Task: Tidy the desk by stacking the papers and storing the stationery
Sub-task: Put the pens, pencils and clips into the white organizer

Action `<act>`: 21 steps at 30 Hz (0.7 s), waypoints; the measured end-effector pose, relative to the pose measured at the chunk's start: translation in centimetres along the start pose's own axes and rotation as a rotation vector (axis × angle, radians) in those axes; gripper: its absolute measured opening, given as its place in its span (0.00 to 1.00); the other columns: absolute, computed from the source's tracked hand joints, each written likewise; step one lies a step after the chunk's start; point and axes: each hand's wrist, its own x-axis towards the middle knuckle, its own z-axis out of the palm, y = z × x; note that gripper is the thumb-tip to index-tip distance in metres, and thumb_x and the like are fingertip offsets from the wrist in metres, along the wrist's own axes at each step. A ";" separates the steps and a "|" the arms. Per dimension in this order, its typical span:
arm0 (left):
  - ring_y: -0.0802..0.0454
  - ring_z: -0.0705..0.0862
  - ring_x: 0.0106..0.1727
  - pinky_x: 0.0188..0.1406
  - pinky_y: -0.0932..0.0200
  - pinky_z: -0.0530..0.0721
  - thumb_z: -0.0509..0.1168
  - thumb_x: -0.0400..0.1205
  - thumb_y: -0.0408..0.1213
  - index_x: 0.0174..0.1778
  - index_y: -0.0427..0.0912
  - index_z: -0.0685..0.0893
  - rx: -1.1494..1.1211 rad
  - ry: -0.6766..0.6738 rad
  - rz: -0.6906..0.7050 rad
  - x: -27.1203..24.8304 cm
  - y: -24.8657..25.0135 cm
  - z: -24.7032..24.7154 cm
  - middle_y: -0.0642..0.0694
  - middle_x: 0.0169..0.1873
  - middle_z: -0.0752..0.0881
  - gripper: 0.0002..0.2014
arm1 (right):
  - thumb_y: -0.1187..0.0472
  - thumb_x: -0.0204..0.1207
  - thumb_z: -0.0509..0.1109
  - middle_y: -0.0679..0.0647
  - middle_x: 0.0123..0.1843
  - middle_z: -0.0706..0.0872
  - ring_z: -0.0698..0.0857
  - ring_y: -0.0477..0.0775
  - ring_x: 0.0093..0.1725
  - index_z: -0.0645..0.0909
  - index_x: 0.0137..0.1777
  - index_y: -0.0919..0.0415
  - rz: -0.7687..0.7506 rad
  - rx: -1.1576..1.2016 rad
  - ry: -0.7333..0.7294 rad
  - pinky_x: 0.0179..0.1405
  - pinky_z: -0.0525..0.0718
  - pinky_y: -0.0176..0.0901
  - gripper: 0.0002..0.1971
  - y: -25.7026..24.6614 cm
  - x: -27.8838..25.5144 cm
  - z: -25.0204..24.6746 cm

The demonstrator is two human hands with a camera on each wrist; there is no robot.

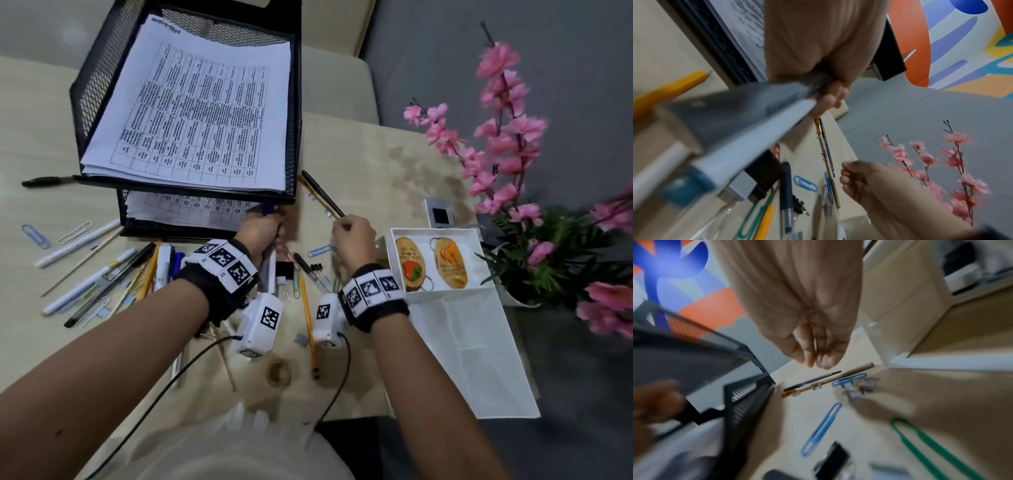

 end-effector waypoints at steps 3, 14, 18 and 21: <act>0.64 0.66 0.08 0.08 0.73 0.64 0.60 0.83 0.29 0.38 0.39 0.79 0.121 -0.005 -0.031 0.2 -0.2 -1.6 0.53 0.13 0.74 0.08 | 0.71 0.77 0.59 0.69 0.64 0.78 0.76 0.68 0.65 0.77 0.59 0.75 0.068 -0.232 0.042 0.61 0.75 0.51 0.13 -0.2 3.0 1.0; 0.56 0.86 0.20 0.23 0.67 0.85 0.56 0.86 0.37 0.48 0.35 0.79 -0.022 -0.150 -0.178 -0.5 0.0 -2.1 0.40 0.29 0.87 0.10 | 0.75 0.78 0.58 0.71 0.63 0.80 0.78 0.70 0.65 0.69 0.63 0.75 0.051 -0.450 0.007 0.61 0.78 0.54 0.14 0.6 0.4 1.5; 0.50 0.86 0.31 0.32 0.64 0.87 0.58 0.85 0.35 0.44 0.33 0.77 -0.124 -0.102 -0.153 -0.1 -0.8 -0.3 0.38 0.36 0.86 0.09 | 0.73 0.76 0.61 0.64 0.54 0.85 0.83 0.60 0.55 0.78 0.55 0.69 0.035 -0.172 -0.083 0.44 0.74 0.35 0.10 1.4 -4.6 0.0; 0.55 0.87 0.25 0.28 0.65 0.87 0.57 0.86 0.35 0.42 0.36 0.78 -0.197 -0.135 -0.102 -0.4 -1.0 0.9 0.46 0.26 0.89 0.09 | 0.72 0.71 0.63 0.59 0.47 0.89 0.84 0.52 0.46 0.86 0.47 0.65 -0.004 -0.010 -0.259 0.47 0.81 0.32 0.11 2.5 -6.9 0.0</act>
